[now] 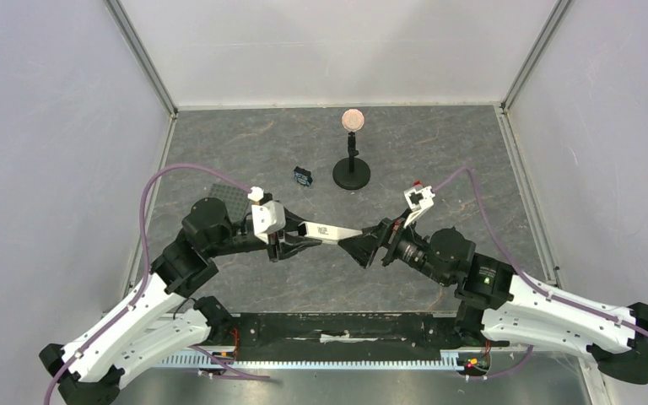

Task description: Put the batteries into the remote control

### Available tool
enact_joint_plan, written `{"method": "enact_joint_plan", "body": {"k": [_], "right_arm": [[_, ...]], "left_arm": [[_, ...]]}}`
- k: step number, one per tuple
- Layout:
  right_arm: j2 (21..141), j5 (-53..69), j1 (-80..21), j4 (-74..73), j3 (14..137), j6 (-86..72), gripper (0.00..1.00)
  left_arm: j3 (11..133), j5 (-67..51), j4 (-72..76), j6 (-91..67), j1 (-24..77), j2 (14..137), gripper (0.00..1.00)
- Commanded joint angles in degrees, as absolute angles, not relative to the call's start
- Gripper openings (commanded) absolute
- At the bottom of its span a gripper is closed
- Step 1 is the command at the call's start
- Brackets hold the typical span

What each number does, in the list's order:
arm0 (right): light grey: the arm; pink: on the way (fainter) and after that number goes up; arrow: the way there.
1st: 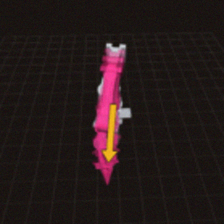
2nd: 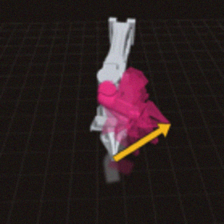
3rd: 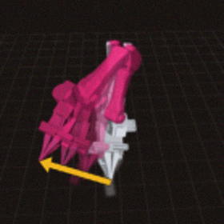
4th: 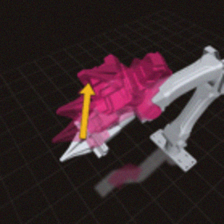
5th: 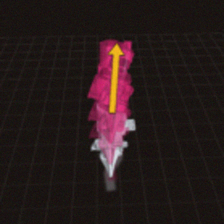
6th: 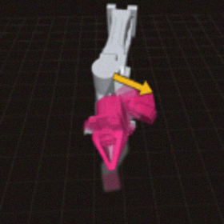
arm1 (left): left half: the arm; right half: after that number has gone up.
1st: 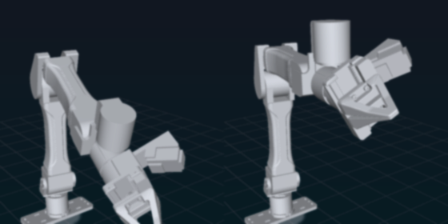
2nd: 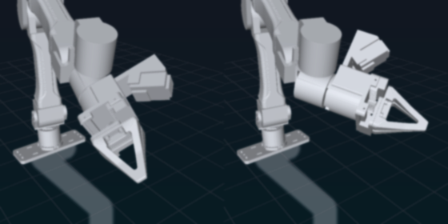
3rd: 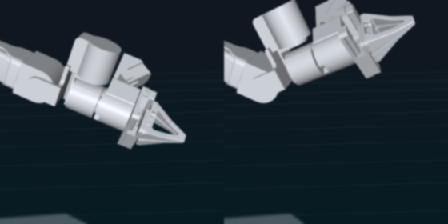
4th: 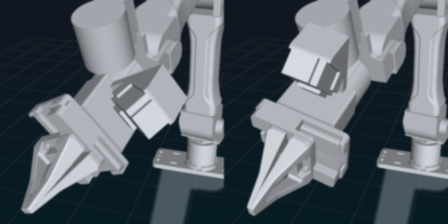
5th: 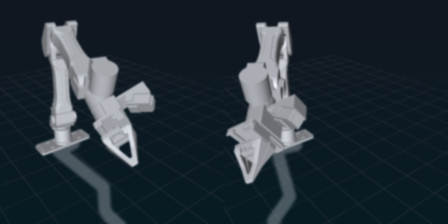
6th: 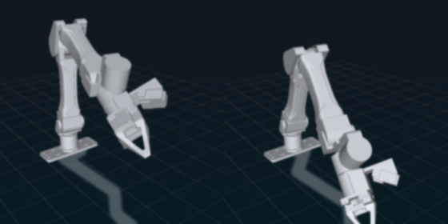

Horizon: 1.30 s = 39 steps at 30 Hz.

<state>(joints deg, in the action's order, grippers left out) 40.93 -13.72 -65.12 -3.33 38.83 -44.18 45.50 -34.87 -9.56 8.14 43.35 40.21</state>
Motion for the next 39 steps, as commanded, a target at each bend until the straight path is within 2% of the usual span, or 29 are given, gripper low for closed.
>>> {"method": "enact_joint_plan", "body": {"k": [1,8,12,14,18,20,24,29,39], "right_arm": [[39.1,-17.1,-65.0,3.8,35.9,-58.8,0.97],[39.6,-14.7,-65.0,2.6,36.1,-59.5,0.97],[39.7,-14.2,-65.0,3.4,35.6,-60.6,0.93],[39.8,-14.6,-65.0,3.4,35.2,-61.6,0.88],[40.0,-14.4,-65.1,3.6,33.8,-62.9,0.7],[40.3,-13.8,-65.0,3.5,33.2,-63.4,0.65],[40.0,-13.8,-65.0,2.6,32.4,-64.3,0.59],[38.6,-14.2,-65.0,2.1,31.3,-65.5,0.47],[37.8,-14.6,-65.0,1.4,33.2,-66.1,0.36]], "left_arm": [[45.2,-40.0,-6.7,4.9,43.2,37.5,0.02],[45.0,-39.4,-6.4,4.6,43.1,35.4,0.02],[44.8,-39.3,-5.9,4.4,43.2,34.8,0.02],[44.6,-39.2,-5.6,4.4,43.2,34.5,0.02],[44.0,-39.2,-4.3,4.0,43.2,33.9,0.02],[43.8,-38.9,-3.9,3.8,43.2,33.8,0.02],[43.9,-37.9,-3.3,3.6,43.2,33.6,0.02],[43.7,-36.5,-3.1,3.7,43.2,33.1,0.02],[43.3,-33.5,-5.7,6.5,43.2,33.5,0.02]]}}
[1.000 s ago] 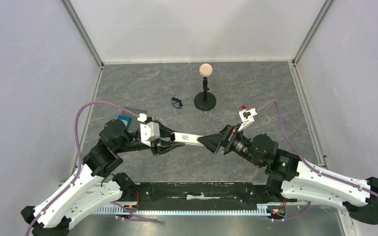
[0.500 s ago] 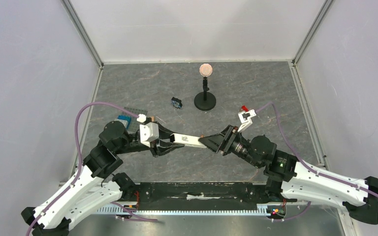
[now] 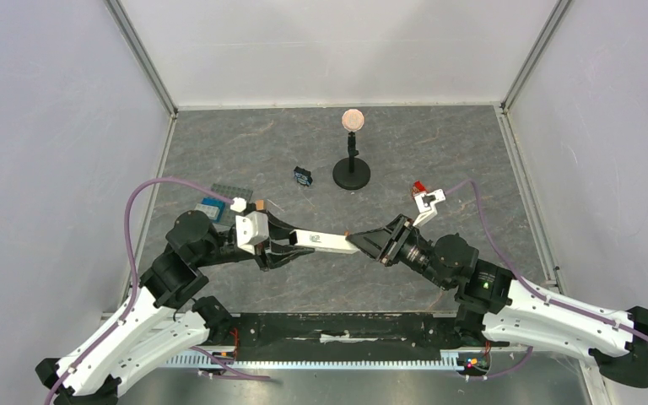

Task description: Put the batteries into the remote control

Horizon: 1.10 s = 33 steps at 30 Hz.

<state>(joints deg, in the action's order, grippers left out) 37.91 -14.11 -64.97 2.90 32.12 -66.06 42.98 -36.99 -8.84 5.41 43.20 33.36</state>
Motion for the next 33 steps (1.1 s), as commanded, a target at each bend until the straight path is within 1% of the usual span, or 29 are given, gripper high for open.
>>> {"method": "enact_joint_plan", "body": {"k": [1,12,17,24,28,30,33], "right_arm": [[37.9,-14.8,-65.1,1.2,33.6,-66.1,0.35],[38.1,-16.6,-65.0,0.4,33.7,-67.0,0.24],[37.7,-17.3,-65.0,0.4,33.7,-66.9,0.15],[37.3,-18.3,-64.9,0.4,34.1,-66.6,0.08],[36.4,-19.0,-65.0,1.2,33.9,-66.7,0.02],[36.0,-19.3,-65.0,1.4,33.8,-67.0,0.0],[35.4,-19.7,-65.0,1.6,33.6,-67.7,0.0]], "left_arm": [[43.2,-33.0,-6.0,6.9,43.2,33.6,0.02],[42.7,-31.1,-6.3,8.2,43.2,34.8,0.02],[42.3,-30.6,-6.6,8.3,43.2,35.0,0.02],[41.7,-29.7,-7.6,8.8,43.2,35.1,0.02],[41.5,-29.6,-7.5,8.8,43.2,35.1,0.02],[41.3,-29.6,-7.2,8.5,43.2,35.1,0.02],[41.0,-29.6,-6.0,7.8,43.2,35.0,0.02]]}}
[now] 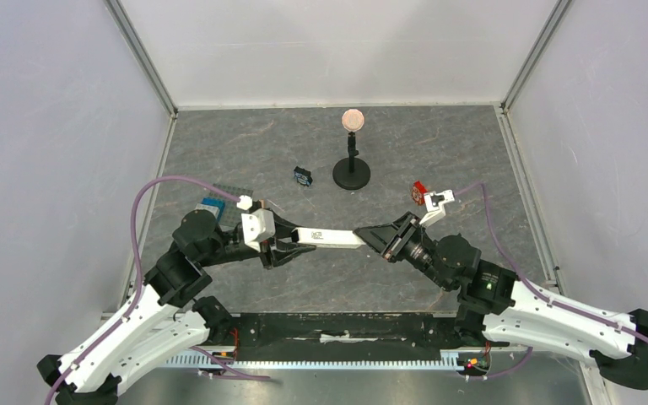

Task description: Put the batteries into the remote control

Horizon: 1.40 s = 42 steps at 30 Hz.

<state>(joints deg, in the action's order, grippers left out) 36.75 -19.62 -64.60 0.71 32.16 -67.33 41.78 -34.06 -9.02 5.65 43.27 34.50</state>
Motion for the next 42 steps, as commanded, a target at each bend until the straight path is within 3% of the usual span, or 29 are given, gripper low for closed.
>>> {"method": "enact_joint_plan", "body": {"k": [1,15,31,36,42], "right_arm": [[35.1,-19.6,-65.0,1.9,33.4,-67.8,0.0],[34.1,-21.7,-64.9,4.3,33.5,-70.1,0.0],[29.3,-39.2,-64.9,3.5,26.8,-71.2,0.0],[30.2,-45.0,-64.7,-1.0,23.6,-70.4,0.0],[36.1,-43.2,-56.2,-2.6,22.9,-62.6,0.0]], "left_arm": [[40.8,-29.6,-5.4,7.4,43.2,35.0,0.02],[37.4,-22.4,2.6,3.3,43.2,36.3,0.02],[29.5,1.9,3.7,-6.8,43.2,34.5,0.02],[29.0,3.0,3.0,-7.2,43.2,33.8,0.02],[28.9,2.9,1.7,-8.2,43.2,32.7,0.02]]}}
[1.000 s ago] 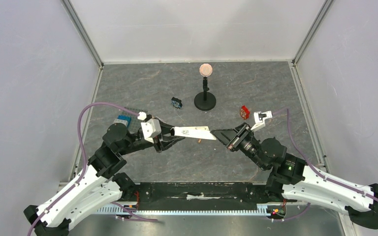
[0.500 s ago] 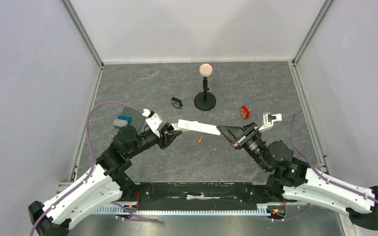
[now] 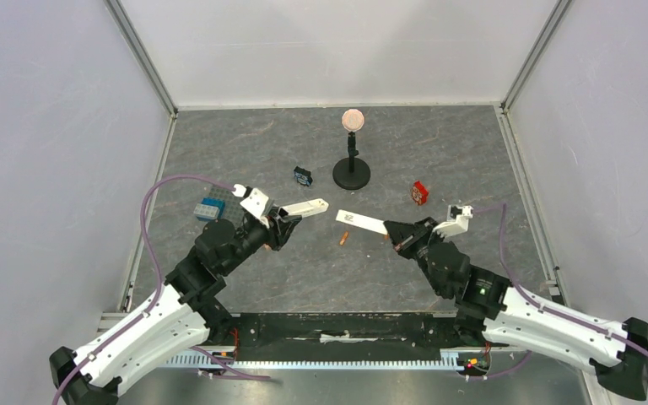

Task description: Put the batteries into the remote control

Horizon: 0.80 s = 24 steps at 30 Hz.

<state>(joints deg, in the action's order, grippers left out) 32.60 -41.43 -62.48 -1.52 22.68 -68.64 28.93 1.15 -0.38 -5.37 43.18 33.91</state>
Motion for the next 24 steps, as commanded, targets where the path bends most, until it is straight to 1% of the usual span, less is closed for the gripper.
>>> {"method": "enact_joint_plan", "body": {"k": [1,7,10,17,18,19,21,22,23,24], "right_arm": [[37.7,-41.4,-53.3,-2.6,23.4,-60.4,0.0],[47.0,-29.1,-39.2,-2.1,25.2,-52.7,0.0],[49.9,-27.3,-35.6,1.3,23.7,-50.7,0.0],[54.6,-26.4,-30.2,2.9,24.4,-45.9,0.01],[55.3,-25.8,-29.3,2.9,24.5,-45.3,0.07],[55.9,-24.9,-28.6,2.9,24.6,-45.0,0.16],[56.3,-23.6,-27.5,2.1,24.7,-44.8,0.36],[56.0,-23.5,-27.4,1.4,24.9,-44.9,0.49],[55.5,-22.7,-27.4,0.5,25.4,-44.8,0.58],[54.9,-21.8,-27.4,0.1,26.0,-44.7,0.64]], "left_arm": [[28.9,2.8,1.4,-8.5,43.2,32.6,0.02],[28.7,1.5,0.9,-9.7,43.2,32.0,0.02],[28.2,1.4,1.1,-10.1,43.2,31.9,0.02],[27.8,1.2,1.5,-9.8,43.2,31.7,0.02],[27.8,0.9,1.5,-9.8,43.2,31.8,0.02],[27.8,0.8,1.5,-9.8,43.2,31.8,0.02],[27.9,0.4,1.4,-9.9,43.1,31.7,0.02],[28.1,0.4,1.1,-10.1,43.2,31.6,0.02],[28.4,0.5,0.6,-10.3,43.2,31.5,0.02],[28.6,0.5,0.3,-10.4,43.2,31.3,0.02]]}}
